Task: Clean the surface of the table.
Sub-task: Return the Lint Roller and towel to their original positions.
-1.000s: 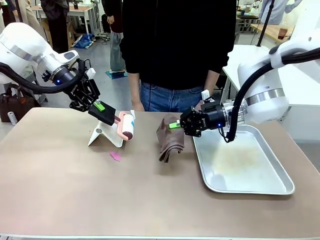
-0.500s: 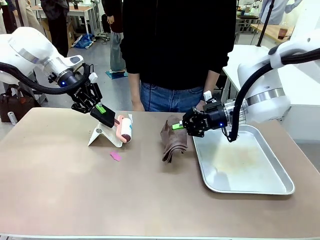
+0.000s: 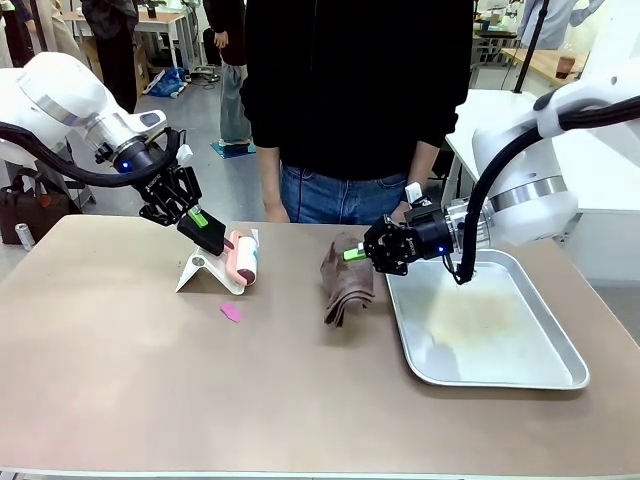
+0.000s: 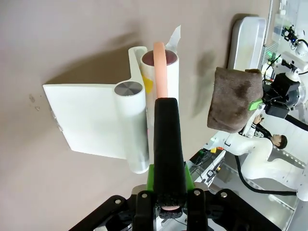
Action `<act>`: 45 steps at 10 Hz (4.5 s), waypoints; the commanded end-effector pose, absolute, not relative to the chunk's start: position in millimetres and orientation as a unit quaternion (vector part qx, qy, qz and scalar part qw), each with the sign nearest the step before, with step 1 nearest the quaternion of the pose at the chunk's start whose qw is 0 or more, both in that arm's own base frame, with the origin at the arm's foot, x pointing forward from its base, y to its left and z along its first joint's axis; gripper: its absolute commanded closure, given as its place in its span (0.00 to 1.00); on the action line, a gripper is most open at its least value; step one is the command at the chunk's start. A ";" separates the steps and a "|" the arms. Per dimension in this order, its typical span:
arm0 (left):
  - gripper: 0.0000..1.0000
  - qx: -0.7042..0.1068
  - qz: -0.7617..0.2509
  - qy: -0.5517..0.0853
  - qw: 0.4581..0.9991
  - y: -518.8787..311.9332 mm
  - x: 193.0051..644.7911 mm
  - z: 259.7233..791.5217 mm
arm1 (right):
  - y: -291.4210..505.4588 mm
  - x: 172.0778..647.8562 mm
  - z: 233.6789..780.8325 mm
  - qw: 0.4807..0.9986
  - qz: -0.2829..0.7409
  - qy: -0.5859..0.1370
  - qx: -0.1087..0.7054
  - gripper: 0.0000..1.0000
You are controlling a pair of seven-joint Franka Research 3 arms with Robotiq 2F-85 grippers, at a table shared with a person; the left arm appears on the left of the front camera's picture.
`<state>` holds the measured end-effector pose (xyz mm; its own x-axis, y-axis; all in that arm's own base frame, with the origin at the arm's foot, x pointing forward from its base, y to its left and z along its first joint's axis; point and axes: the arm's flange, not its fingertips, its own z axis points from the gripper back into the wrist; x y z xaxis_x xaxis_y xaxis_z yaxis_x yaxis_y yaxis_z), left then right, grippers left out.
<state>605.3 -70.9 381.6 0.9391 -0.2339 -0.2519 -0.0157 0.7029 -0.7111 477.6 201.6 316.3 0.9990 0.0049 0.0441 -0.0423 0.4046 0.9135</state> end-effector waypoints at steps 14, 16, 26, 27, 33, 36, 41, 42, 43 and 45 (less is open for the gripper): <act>0.78 -0.347 -0.067 0.174 0.919 -71.8 608.0 373.6 | 232.2 493.3 319.6 0.928 0.034 -0.020 0.370 0.86; 0.78 -0.346 -0.067 0.175 0.919 -71.9 608.2 373.5 | 231.9 493.4 320.0 0.929 0.032 -0.020 0.368 0.79; 0.00 -0.368 -0.050 0.144 0.917 -52.2 611.5 393.8 | 225.6 495.6 313.7 0.926 0.016 -0.008 0.378 0.00; 0.00 -0.373 -0.047 0.138 0.916 -47.0 610.9 398.4 | 224.5 495.0 316.5 0.927 0.019 -0.015 0.375 0.00; 0.00 -0.431 -0.067 0.074 0.897 -18.3 581.7 443.3 | 227.2 478.0 385.1 0.947 0.129 -0.108 0.275 0.00; 0.00 -0.440 -0.085 0.067 0.892 -15.7 565.4 444.6 | 231.0 464.0 420.9 0.943 0.151 -0.142 0.259 0.00; 0.00 -0.497 -0.155 0.130 0.844 31.9 507.3 461.4 | 147.6 425.8 448.3 0.916 0.039 -0.044 0.398 0.00; 0.00 -0.519 -0.166 0.142 0.826 46.7 490.8 461.4 | 122.8 416.8 452.3 0.897 0.029 -0.029 0.440 0.00; 0.00 -0.536 -0.166 0.139 0.816 64.4 470.6 459.1 | 94.9 402.7 455.6 0.883 0.011 -0.022 0.468 0.00; 0.00 -0.553 -0.173 0.115 0.807 90.1 436.9 453.8 | 49.1 373.9 454.8 0.842 -0.004 -0.006 0.540 0.00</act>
